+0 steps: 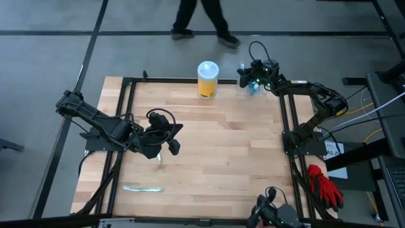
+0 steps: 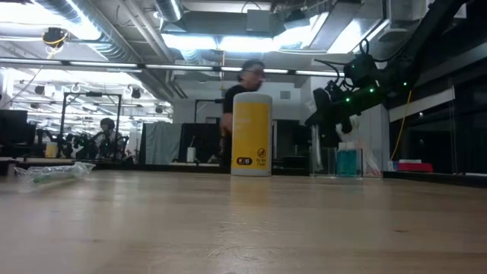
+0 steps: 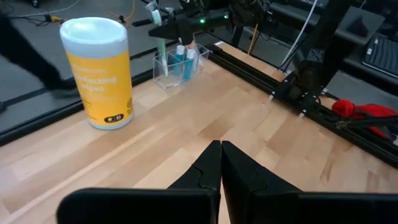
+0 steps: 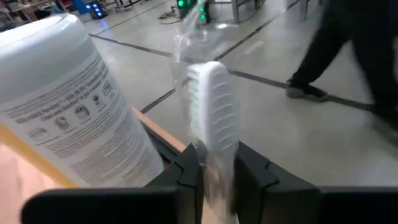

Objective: Pick & Place toothbrushing station
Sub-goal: Put the bottom right green toothbrush into the transparent organizer, then put the top green toothbrush into the transparent organizer

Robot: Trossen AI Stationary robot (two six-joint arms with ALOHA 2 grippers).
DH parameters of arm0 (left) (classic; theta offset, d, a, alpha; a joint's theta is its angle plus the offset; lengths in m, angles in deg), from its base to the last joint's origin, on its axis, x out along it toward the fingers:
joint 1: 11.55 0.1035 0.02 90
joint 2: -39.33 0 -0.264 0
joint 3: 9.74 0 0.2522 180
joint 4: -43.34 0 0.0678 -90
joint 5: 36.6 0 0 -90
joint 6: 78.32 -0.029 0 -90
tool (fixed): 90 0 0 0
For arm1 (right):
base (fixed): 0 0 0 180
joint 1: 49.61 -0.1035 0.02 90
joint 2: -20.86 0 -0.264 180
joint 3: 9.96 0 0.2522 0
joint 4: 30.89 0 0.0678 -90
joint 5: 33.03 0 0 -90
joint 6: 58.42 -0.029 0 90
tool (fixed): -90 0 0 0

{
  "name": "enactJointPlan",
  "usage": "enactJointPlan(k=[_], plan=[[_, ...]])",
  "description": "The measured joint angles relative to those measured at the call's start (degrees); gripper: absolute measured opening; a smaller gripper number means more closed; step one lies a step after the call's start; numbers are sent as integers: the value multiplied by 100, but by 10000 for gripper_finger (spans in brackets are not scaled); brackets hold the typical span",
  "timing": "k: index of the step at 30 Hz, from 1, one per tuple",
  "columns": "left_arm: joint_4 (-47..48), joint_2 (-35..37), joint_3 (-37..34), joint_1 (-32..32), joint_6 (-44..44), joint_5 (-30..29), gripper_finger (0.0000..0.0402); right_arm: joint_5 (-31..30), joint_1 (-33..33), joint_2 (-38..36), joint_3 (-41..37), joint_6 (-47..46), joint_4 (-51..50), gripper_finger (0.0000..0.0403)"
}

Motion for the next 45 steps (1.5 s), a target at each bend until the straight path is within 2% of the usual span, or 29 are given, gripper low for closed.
enactJointPlan(k=[10, 19, 24, 27, 32, 35, 38, 40, 42, 45], plan=[[-380, 0, 0, 0, -508, 117, 3, 619, -2, -166, 0, -541, 16, 110], [-648, 130, 0, 22, -1317, -45, 7, 563, 225, -795, 0, -565, 7, 151], [-377, 422, 0, 22, -1374, -266, 2, 814, 332, -1285, 0, -1071, 4, 166], [583, 601, 4, 101, -575, 123, 4, 1411, 239, -1625, 0, -1358, 10, 171], [2996, 594, 2, 307, 1567, 1548, 2, 2345, -306, -2179, 2, -2018, -28, 172], [4202, 485, 1, 367, 2862, 2339, 3, 2641, -752, -2499, 2, -2310, -28, 172], [5177, 402, -109, 360, 4397, 2855, 5, 2704, -1207, -2782, 1, -2547, -25, 172], [5334, 402, -373, 302, 5130, 3107, 5, 2640, -1500, -2919, 2, -2671, -25, 172], [5082, 438, -753, 261, 5558, 3372, 4, 2493, -1808, -3018, 2, -2753, -26, 172], [4028, 521, -1421, 247, 5803, 3892, 7, 2190, -2240, -3083, 4, -2816, -28, 172]])
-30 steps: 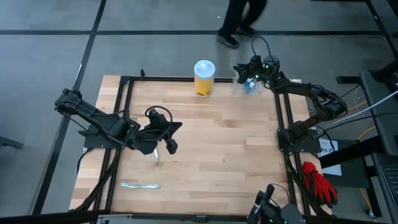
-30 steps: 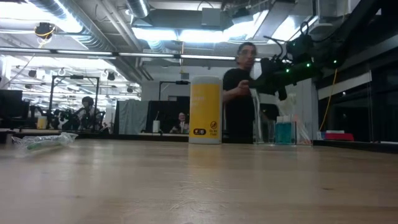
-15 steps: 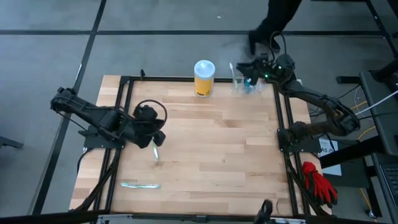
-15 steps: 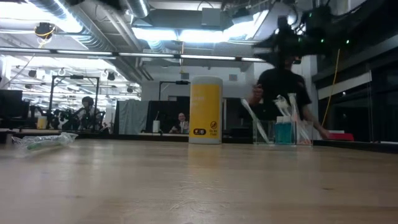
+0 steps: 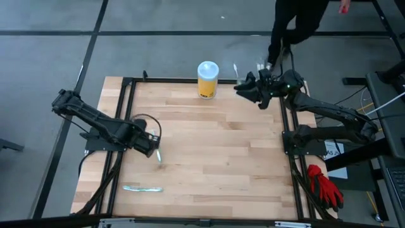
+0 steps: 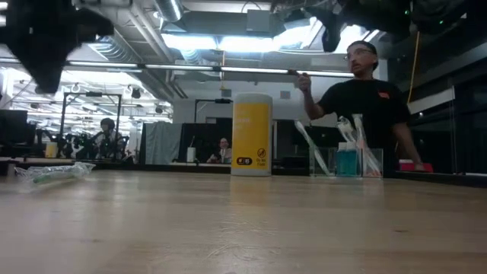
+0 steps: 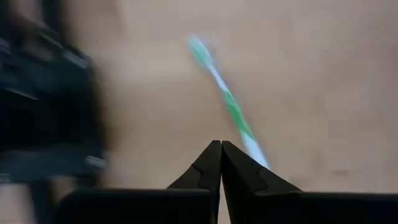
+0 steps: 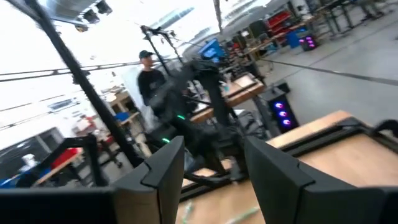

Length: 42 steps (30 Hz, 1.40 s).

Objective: Pick & Place toothbrushing station
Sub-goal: Put the top green toothbrush into the transparent organizer

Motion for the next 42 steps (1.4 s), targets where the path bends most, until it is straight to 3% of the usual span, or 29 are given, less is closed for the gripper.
enactJointPlan(k=[6, 13, 21, 27, 36, 42], plan=[[-2328, 28, -1132, 1, -101, 211, 40, -447, -599, -27, 0, -146, 166, 172], [-2756, 15, -1866, 187, 186, -173, 108, -784, -1062, -27, 0, -146, 219, 172], [-4166, 13, -2568, 730, -43, -175, 166, -888, -1302, -27, 0, -394, 310, 172], [-4292, 13, -2603, 956, -465, 31, 169, -888, -1444, -30, 0, -444, 346, 172], [-4370, 75, -2603, 1002, -556, 63, 129, -936, -1653, -38, 0, -463, 351, 172], [-4427, 115, -2603, 1001, -673, 365, 129, -950, -1785, -38, 0, -597, 398, 172]])
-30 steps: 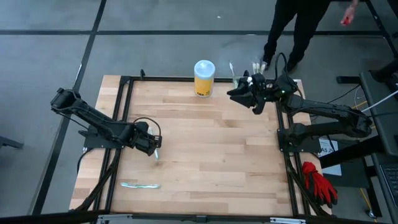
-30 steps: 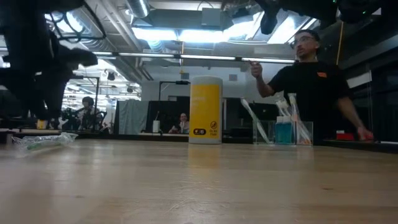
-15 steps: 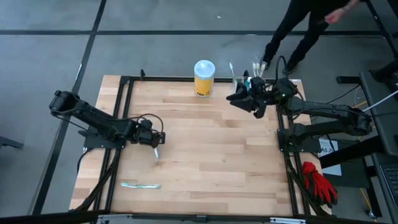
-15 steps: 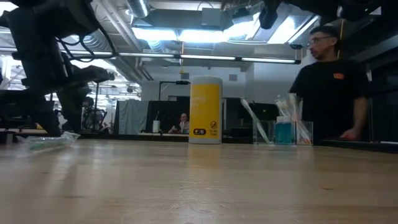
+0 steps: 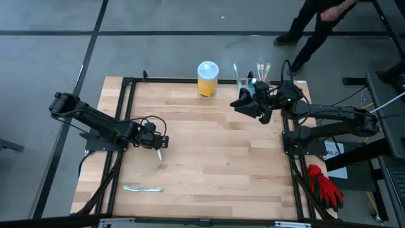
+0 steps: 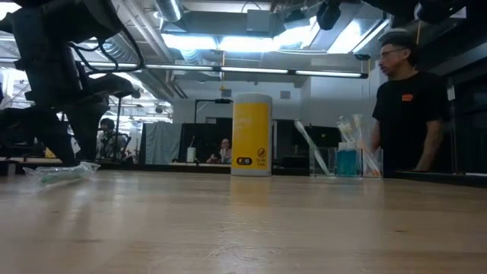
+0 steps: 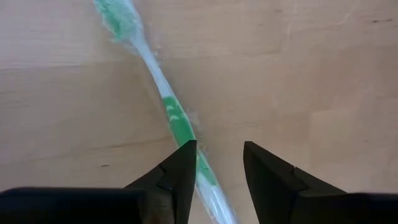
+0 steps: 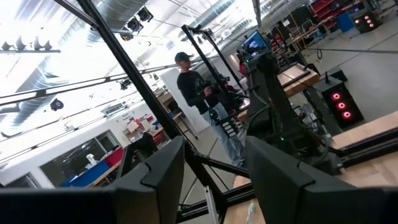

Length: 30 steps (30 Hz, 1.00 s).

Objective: Pick & Place toothbrushing station
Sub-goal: Put the top green toothbrush into the transparent organizer

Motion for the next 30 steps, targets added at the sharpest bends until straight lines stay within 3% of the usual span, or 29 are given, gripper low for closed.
enactJointPlan(k=[10, 25, 30], plan=[[99, 149, 0, -42, -22, 567, 134, -140, -209, -1, 0, -166, 362, 172], [84, -444, 0, -35, 137, 369, 124, -283, -298, -2, 0, -127, 378, 172], [-160, -544, 0, -35, 254, 175, 92, -282, -298, -2, 0, -127, 377, 172]])
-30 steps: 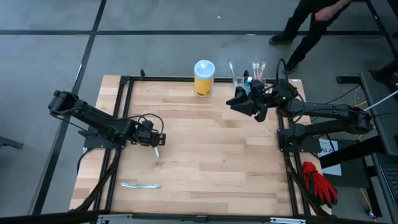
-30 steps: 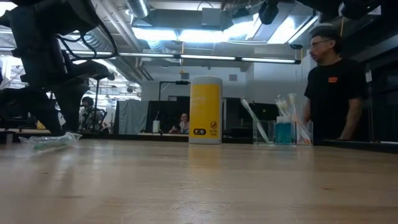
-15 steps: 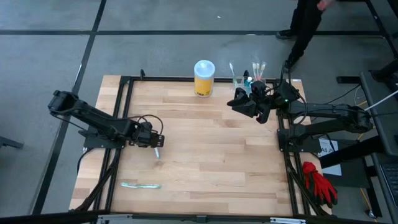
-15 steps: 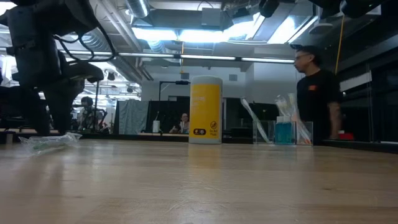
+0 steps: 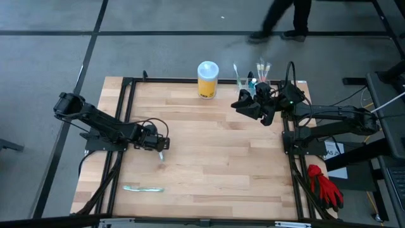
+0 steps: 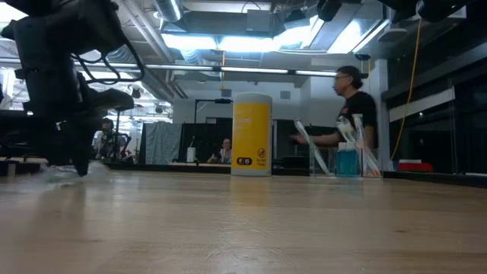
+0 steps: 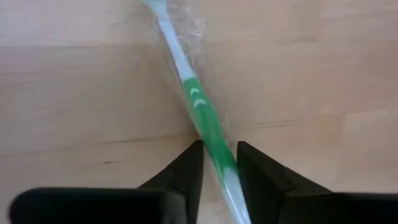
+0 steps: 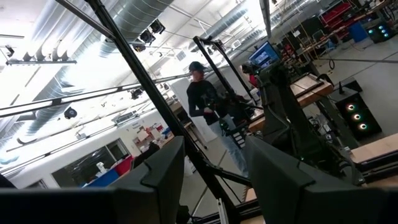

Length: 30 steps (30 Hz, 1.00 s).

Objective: Pick & Place toothbrushing station
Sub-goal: Put the top green toothbrush into the transparent organizer

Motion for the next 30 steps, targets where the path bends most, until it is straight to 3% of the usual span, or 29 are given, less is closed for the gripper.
enactJointPlan(k=[6, 11, 15, 23, 26, 30], plan=[[-409, 15, 0, 0, -199, -177, 13, -1, 0, 0, 0, -4, 0, 172], [-1035, 15, 0, 0, -529, -327, 2, -40, 0, 0, 0, -4, -4, 172], [-2053, 36, 0, -1, -1145, -535, 2, -199, 0, 0, 0, 70, -21, 172], [-5469, 72, 40, 180, -3283, -1577, 2, -194, 0, 30, 0, 319, -83, 172], [-5831, 72, 474, 433, -4231, -1449, 2, -58, 0, 65, 2, 354, -61, 172], [-5795, 4, 1308, 860, -5552, -704, 2, 115, 0, 186, 2, 593, -189, 172]])
